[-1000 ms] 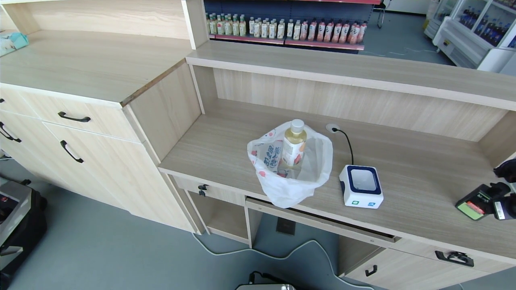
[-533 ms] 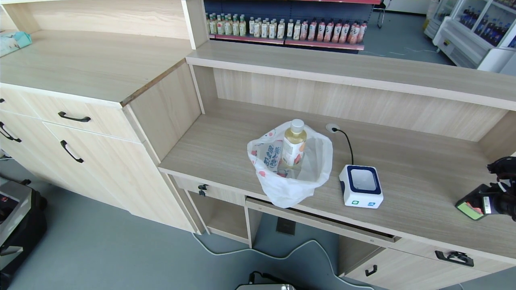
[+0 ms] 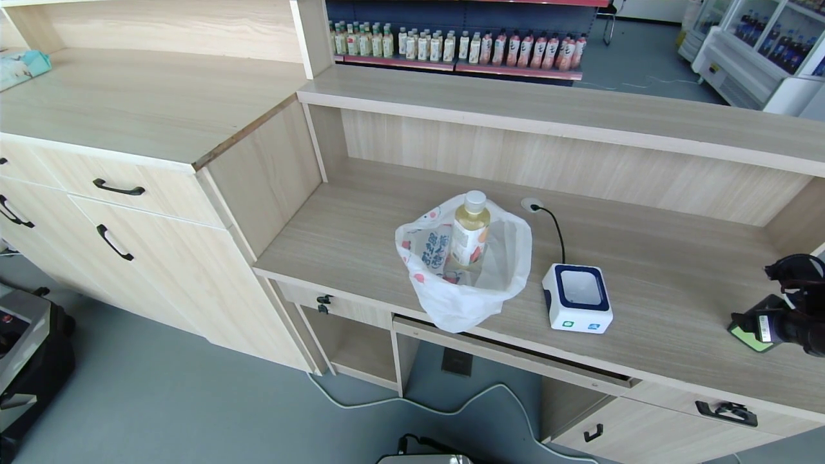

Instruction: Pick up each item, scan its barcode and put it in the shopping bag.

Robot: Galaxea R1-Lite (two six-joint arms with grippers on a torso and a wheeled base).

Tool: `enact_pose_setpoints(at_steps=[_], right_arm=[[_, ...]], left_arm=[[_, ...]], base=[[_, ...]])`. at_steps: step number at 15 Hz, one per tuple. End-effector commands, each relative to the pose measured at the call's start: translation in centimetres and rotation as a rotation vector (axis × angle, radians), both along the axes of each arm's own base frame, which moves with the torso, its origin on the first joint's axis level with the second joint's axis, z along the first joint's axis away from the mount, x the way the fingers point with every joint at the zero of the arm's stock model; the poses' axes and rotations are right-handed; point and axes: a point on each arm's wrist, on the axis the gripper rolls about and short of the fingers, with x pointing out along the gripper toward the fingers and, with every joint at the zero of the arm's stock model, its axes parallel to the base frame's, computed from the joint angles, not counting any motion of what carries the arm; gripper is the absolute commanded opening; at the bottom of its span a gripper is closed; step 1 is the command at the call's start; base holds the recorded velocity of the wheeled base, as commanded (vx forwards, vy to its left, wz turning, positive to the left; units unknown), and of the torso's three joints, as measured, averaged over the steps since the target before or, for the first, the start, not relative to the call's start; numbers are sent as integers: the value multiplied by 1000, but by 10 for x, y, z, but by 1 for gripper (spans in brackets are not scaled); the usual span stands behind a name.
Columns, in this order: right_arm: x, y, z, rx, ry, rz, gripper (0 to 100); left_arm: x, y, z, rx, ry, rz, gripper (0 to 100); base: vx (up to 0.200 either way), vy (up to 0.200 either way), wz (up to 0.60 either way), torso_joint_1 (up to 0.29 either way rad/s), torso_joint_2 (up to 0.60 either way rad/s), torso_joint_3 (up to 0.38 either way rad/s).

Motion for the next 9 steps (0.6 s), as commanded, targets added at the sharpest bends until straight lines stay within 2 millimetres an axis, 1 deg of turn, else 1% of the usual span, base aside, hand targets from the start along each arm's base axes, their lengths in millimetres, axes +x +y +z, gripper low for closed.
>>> enact_pose_setpoints(at_steps=[1,4,7,8,9], right_arm=[[3,0,-7,1,3,4,0],[6,3,-10,-3,0,17,0],[6,5,-6,-16,-5,22,0],[6,6,0,-40,-15,27,0],[1,8,23,-130,-36,50,0]], left_arm=[[0,0,0,-1,1,0,100],[0,0,0,-1,-1,0,100],[0,0,0,-1,1,0,100],[0,0,0,-1,-1,1,100],[0,0,0,-1,-1,1,100]], base=[[0,0,0,0,0,0],[0,0,0,0,0,0],[0,0,0,0,0,0],[0,0,0,0,0,0],[0,0,0,0,0,0]])
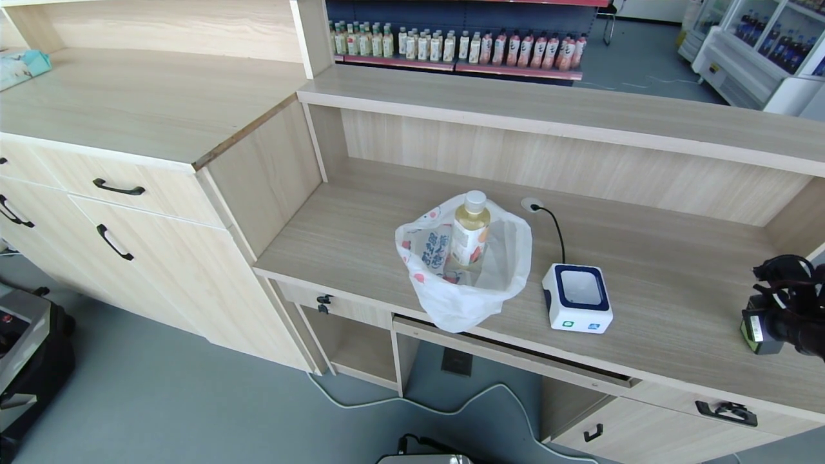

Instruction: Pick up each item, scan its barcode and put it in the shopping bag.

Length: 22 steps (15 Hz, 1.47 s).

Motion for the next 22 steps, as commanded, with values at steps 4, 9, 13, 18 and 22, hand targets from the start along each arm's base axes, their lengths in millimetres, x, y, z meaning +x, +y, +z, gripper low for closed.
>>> enact_pose_setpoints(at_steps=[4,9,13,18,22], right_arm=[[-98,44,113,-459,-75,69,0],[-138,116,177,-1067,-296,621,0],[-140,231,182,-1764,-659,1034,0],[-158,301,181,-2048,-1203,1124,0],[-169,322,174,-2055,-1488,1185,0]], left_arm=[[0,0,0,-1,-1,1,100],[0,0,0,0,-1,-1,100],[0,0,0,-1,-1,1,100],[0,0,0,-1,-1,1,100],[0,0,0,-1,-1,1,100]], base=[[0,0,0,0,0,0],[0,0,0,0,0,0],[0,0,0,0,0,0],[0,0,0,0,0,0],[0,0,0,0,0,0]])
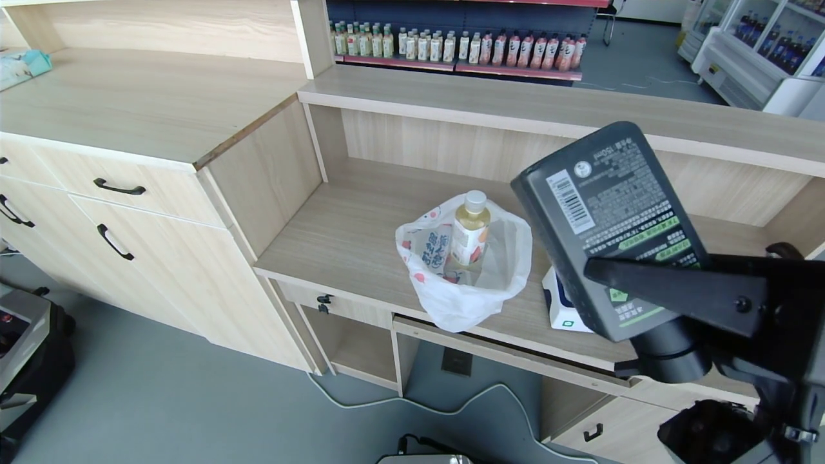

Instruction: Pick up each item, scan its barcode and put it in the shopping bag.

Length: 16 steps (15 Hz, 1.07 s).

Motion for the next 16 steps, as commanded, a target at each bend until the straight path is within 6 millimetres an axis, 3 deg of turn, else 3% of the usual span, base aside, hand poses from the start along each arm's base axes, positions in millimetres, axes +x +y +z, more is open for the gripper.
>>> enact_pose_setpoints(at_steps=[1,7,9,16], right_arm=[[-4,9,-5,-16,6,51,0],[-12,13,-5,-31,5,120,0],[-25,20,-6,-70,39,220,0],[-30,10,2,-61,18,232,0]], left_arm=[[0,0,0,0,-1,0,100],[0,0,0,0,-1,3,100],[0,0,0,0,-1,0,100],[0,0,0,0,1,0,100]], base=[[0,0,0,0,0,0],[0,0,0,0,0,0],[0,0,0,0,0,0],[0,0,0,0,0,0]])
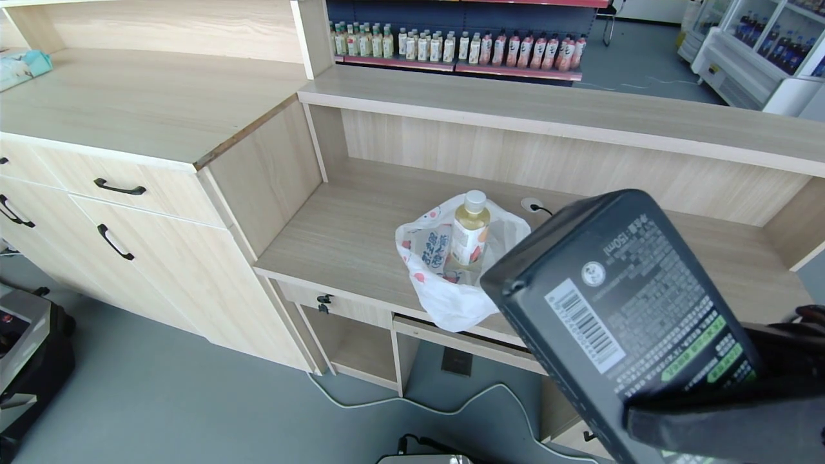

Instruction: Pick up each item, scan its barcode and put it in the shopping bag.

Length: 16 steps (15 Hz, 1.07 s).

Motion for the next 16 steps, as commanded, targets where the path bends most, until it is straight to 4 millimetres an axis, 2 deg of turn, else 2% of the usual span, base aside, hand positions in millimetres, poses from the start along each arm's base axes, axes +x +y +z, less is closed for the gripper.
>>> enact_pose_setpoints(at_steps=[1,16], right_arm=[[-1,-7,3,9,-16,-6,0],[-10,-17,4,-16,-12,5,0]], left_arm=[[0,0,0,0,-1,0,100],[0,0,0,0,1,1,100]], base=[[0,0,0,0,0,0],[0,0,0,0,0,0]])
